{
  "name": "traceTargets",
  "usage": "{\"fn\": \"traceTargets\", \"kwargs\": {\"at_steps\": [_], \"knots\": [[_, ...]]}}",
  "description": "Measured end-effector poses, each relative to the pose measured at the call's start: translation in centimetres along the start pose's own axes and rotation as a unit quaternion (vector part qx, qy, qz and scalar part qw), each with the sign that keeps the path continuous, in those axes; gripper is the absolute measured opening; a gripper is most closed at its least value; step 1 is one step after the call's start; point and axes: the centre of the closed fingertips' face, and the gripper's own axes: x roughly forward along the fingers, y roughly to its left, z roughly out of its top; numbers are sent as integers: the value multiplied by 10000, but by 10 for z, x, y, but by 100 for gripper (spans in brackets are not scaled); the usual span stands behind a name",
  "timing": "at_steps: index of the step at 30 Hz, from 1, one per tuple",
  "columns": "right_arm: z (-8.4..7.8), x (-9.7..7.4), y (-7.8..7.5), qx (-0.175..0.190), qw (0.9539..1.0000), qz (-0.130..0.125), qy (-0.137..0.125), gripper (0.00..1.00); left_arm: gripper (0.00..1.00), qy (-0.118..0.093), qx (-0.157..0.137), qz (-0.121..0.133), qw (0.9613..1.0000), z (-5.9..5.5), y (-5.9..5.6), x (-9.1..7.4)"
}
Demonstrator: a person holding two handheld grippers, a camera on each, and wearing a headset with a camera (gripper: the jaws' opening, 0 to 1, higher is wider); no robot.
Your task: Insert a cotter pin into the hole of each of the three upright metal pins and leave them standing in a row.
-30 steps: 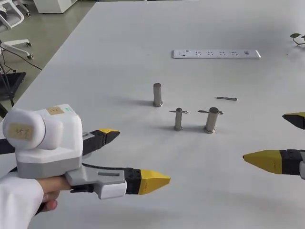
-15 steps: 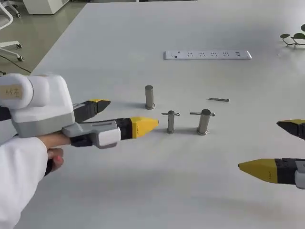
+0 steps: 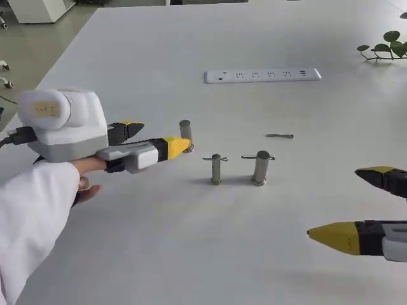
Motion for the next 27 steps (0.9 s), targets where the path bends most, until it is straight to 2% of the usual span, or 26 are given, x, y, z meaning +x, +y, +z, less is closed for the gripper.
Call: {"fn": "traceTargets", "kwargs": {"at_steps": [2,4,13,18,24,27], "knots": [[0,0,-1,-23,10000,-18,16,98,62,-112,-96,-140,9998,2,-3,8],[4,-1,-2,13,10000,-46,-74,98,62,-123,-94,-177,9997,1,-3,16],[12,-7,-7,-91,9998,-117,-101,98,56,152,100,11,9998,-12,8,42],[10,-8,-9,-142,9998,-148,-76,98,55,327,259,-14,9991,-18,5,47],[4,-6,-6,-154,9998,-144,18,98,43,412,318,-68,9986,-19,4,53],[3,-5,-5,-120,9998,-141,10,98,38,469,458,-25,9978,-19,8,57]]}}
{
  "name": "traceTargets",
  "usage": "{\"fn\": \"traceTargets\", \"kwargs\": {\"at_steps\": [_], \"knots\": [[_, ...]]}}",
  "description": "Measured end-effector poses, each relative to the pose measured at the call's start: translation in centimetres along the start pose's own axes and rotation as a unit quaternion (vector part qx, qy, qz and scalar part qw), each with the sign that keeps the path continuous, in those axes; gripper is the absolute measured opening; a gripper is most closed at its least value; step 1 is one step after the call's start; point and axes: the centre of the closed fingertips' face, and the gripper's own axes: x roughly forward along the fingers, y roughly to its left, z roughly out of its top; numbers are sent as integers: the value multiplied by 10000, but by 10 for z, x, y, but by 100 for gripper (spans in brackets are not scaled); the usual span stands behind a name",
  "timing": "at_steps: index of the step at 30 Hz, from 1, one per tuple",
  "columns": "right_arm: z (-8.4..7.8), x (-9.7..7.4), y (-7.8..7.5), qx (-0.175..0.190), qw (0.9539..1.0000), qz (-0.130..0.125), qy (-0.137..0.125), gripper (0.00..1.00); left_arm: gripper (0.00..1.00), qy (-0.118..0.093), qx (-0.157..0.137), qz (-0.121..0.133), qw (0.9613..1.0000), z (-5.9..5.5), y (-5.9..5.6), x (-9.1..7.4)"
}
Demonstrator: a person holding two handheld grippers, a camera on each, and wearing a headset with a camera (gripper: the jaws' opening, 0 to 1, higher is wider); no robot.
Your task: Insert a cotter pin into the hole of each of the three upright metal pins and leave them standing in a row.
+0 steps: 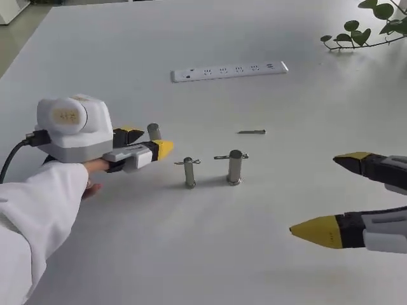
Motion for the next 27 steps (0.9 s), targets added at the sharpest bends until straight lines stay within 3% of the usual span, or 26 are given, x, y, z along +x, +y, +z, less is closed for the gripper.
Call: {"fn": "traceTargets", "kwargs": {"at_steps": [6,14,16,19,20,27], "knots": [[-4,4,2,97,9999,23,52,98,33,63,57,-4,10000,-2,2,6],[-3,4,7,146,9999,93,7,98,16,62,175,34,9998,1,6,8],[-3,5,7,157,9998,98,4,98,15,106,457,-17,9989,2,5,8],[-4,5,9,170,9998,118,26,98,12,136,554,-62,9984,2,3,8],[-5,5,10,171,9998,126,37,98,11,115,402,-103,9991,3,2,7],[-4,7,14,179,9997,187,45,98,11,183,413,14,9990,1,4,0]]}}
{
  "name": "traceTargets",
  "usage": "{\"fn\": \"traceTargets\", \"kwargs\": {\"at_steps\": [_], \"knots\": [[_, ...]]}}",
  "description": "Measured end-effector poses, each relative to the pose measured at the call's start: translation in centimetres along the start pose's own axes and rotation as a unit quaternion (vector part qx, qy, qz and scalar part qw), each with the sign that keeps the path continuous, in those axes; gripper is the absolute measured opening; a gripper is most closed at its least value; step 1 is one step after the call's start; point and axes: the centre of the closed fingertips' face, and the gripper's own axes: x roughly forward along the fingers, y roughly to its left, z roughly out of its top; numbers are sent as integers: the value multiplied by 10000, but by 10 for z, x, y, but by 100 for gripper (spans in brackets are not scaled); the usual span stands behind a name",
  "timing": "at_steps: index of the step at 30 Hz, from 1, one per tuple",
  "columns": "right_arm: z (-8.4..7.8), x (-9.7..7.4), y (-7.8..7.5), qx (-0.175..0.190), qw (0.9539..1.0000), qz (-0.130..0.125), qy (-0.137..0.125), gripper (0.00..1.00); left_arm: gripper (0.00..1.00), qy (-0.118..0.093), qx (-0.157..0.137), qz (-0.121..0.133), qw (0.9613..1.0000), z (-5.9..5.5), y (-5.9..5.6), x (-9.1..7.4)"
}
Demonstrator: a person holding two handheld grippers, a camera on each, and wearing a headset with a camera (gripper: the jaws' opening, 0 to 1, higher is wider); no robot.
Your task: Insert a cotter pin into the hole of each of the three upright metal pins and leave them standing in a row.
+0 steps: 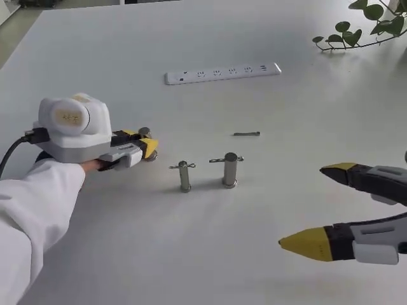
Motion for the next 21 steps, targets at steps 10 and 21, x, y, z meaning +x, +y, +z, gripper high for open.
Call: {"fn": "traceTargets", "kwargs": {"at_steps": [10,21], "knots": [[3,4,5,-71,9999,89,20,98,11,-212,235,-115,9994,21,-14,-28],[10,4,15,-204,9995,227,8,95,11,-352,10,-102,9993,12,-42,-79]]}}
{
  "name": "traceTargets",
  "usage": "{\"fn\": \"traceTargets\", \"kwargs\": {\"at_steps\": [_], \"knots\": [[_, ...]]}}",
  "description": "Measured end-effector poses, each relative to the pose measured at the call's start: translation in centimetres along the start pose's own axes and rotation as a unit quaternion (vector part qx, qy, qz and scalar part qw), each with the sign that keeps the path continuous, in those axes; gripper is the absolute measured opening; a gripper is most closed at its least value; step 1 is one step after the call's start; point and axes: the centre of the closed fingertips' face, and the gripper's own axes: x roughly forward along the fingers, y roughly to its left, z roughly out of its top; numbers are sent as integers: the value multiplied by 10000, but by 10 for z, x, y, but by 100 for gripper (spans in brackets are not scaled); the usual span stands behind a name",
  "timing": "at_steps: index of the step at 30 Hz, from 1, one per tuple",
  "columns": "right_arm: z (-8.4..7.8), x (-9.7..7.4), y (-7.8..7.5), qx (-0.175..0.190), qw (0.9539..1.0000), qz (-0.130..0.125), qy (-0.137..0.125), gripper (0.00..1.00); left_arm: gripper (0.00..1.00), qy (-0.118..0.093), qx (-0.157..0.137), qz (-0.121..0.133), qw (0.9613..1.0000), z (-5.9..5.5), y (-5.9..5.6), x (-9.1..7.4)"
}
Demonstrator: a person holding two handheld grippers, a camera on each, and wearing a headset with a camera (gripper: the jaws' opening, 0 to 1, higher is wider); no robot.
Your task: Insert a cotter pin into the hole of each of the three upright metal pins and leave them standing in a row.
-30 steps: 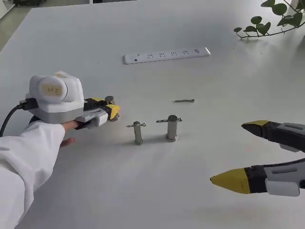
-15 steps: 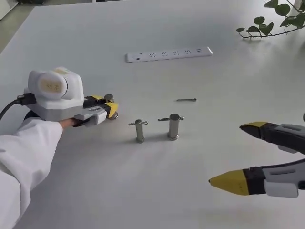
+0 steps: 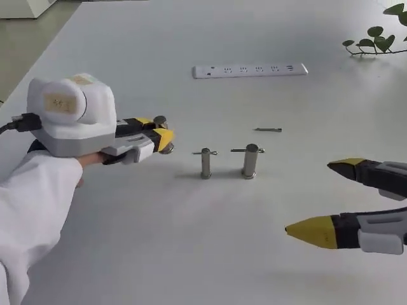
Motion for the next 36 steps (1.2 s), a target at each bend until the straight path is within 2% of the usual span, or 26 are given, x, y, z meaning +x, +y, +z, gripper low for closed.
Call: {"fn": "traceTargets", "kwargs": {"at_steps": [3,6,9,14,18,21,25,28,30,31,32,36], "knots": [[1,-2,0,-30,10000,-14,-15,95,11,98,137,-3,9999,-7,-11,-14],[2,-3,1,-17,10000,-25,-36,95,11,151,100,-16,9998,-11,-20,-21],[3,-4,0,-9,9999,-58,-84,95,11,149,93,-99,9998,-14,-36,-27],[6,-6,5,-47,9999,-13,-123,95,11,131,182,-218,9995,-15,-58,-28],[3,-7,7,-71,9999,7,-87,95,11,149,198,-207,9995,-17,-72,-24],[2,-8,7,-62,9999,-7,-86,96,11,198,36,-296,9994,-23,-81,-22],[1,-10,7,-33,9999,-29,-112,96,11,318,38,-251,9992,-33,-88,-18],[1,-11,7,-23,9999,-25,-124,95,11,291,-90,-84,9995,-37,-87,-16],[1,-11,8,-23,9999,-19,-133,95,11,370,-120,51,9992,-41,-85,-15],[0,-11,8,-25,9999,-21,-128,95,11,442,-22,130,9989,-44,-83,-14],[0,-11,8,-26,9999,-21,-127,95,11,468,42,162,9988,-46,-83,-13],[0,-11,8,-11,9999,-17,-130,95,11,448,-31,227,9987,-50,-82,-12]]}}
